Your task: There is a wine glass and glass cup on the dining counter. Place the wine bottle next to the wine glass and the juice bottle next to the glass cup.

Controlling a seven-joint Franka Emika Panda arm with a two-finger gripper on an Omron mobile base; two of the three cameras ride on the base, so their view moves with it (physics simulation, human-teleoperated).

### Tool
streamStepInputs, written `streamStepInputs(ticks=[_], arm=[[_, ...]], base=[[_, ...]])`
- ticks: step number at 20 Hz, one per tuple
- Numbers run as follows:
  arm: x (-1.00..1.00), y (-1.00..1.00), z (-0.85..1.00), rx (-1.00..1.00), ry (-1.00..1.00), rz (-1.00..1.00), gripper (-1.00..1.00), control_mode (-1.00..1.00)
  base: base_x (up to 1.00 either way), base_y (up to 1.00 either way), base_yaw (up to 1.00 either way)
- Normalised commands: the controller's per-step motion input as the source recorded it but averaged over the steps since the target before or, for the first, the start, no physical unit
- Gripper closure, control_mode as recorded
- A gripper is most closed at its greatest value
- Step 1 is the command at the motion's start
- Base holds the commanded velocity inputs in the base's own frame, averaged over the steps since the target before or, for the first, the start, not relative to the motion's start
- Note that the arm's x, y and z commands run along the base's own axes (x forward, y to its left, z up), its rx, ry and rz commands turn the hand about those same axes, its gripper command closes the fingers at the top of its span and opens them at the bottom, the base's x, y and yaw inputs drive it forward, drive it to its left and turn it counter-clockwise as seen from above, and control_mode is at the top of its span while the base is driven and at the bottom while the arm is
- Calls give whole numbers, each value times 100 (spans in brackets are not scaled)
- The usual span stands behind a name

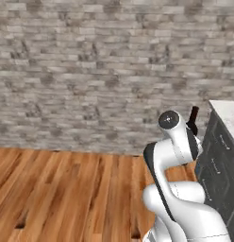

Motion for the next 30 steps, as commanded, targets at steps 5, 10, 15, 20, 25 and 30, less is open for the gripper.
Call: streamStepInputs(ticks=[5, 10, 15, 20, 25, 30], arm=[[0, 0, 0, 0, 0, 0, 100, 100], [0, 0, 0, 0, 0, 0, 100, 100], [0, 0, 0, 0, 0, 0, 100, 100], [0, 0, 0, 0, 0, 0, 100, 100], [0, 0, 0, 0, 0, 0, 100, 100], [0, 0, 0, 0, 0, 0, 100, 100]], base=[[-3, 0, 100], [0, 0, 100], [13, -3, 90], [56, -21, 44], [68, -30, 25], [68, -32, 20]])
